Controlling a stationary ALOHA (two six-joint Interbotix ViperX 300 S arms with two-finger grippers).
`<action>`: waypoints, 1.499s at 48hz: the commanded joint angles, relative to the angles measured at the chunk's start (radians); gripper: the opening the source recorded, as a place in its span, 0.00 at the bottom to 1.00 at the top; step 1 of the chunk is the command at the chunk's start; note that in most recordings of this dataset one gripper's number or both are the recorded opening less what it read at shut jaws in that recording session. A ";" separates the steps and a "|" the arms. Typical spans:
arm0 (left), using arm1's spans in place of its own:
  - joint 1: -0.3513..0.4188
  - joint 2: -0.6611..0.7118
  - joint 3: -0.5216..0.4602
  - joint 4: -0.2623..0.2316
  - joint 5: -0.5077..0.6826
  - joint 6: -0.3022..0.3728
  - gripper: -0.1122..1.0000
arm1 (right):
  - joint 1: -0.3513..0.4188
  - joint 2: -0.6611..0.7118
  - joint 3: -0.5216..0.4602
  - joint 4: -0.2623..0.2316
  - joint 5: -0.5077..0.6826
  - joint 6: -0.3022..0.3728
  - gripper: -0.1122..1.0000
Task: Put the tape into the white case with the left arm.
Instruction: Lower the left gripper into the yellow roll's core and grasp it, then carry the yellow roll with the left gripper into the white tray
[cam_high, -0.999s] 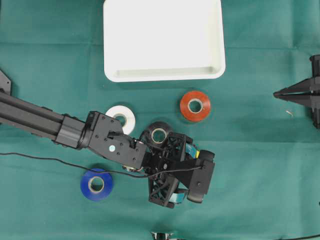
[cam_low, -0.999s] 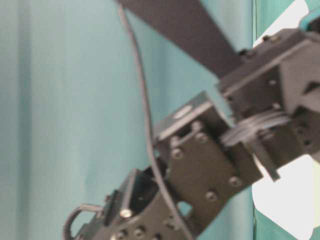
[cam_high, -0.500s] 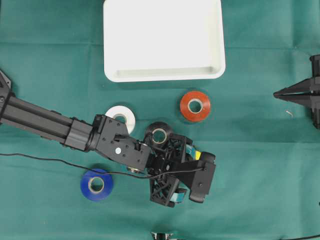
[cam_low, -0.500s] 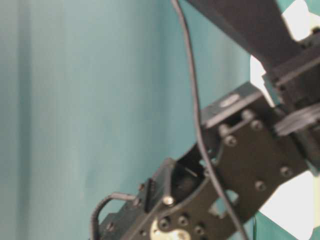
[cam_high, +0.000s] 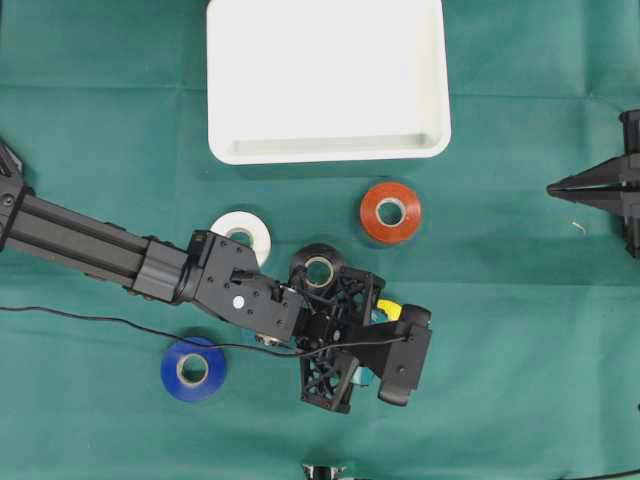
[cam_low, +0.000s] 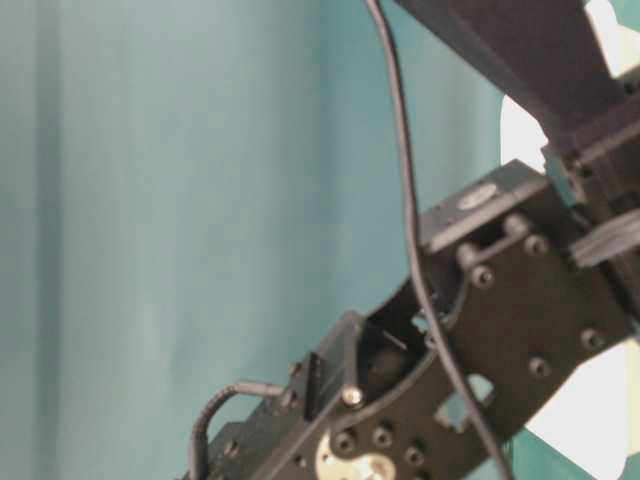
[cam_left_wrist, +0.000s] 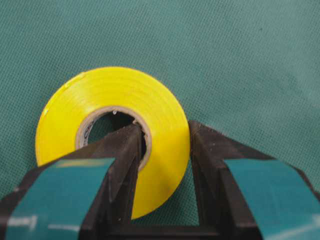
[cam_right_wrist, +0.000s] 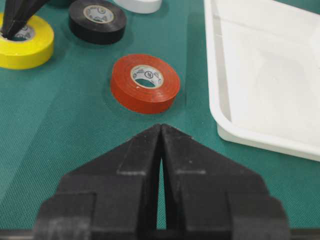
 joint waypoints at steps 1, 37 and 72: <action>-0.002 -0.023 -0.018 0.000 0.005 -0.002 0.33 | -0.002 0.006 0.003 -0.005 -0.011 0.002 0.02; 0.028 -0.209 -0.037 0.003 0.109 0.077 0.33 | -0.002 0.006 0.003 -0.005 -0.009 0.002 0.02; 0.236 -0.360 0.120 0.003 0.255 0.179 0.33 | -0.002 0.006 0.003 -0.005 -0.011 0.002 0.02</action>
